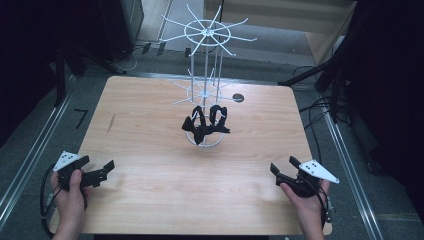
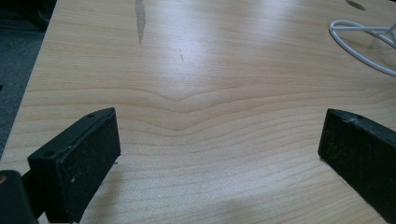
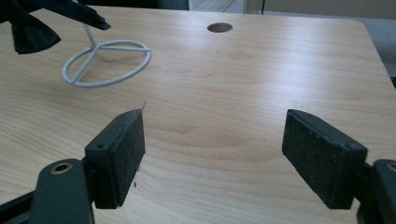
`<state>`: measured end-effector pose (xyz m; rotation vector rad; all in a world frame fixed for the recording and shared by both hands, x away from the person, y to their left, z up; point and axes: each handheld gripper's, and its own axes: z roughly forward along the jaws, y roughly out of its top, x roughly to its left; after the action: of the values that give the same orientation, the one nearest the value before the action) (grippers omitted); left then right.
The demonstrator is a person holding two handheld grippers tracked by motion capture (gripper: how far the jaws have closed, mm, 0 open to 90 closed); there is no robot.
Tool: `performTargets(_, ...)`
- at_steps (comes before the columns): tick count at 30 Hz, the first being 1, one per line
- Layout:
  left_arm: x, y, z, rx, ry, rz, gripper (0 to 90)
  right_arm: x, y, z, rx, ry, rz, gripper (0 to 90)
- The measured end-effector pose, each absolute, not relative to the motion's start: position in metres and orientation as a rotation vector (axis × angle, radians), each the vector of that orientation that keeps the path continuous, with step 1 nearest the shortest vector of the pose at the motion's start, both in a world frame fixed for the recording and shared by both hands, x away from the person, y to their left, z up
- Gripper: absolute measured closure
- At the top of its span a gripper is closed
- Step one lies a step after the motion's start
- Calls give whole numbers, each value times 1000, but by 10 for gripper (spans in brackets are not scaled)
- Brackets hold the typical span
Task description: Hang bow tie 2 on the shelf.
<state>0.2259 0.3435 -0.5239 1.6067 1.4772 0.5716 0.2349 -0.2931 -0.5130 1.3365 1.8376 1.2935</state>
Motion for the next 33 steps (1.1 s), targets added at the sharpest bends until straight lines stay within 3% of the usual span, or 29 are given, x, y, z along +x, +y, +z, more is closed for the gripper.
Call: performTargets(33,225,343,-524,1601,1482,586,0,202,-375,-547,1508,1715,1230,258)
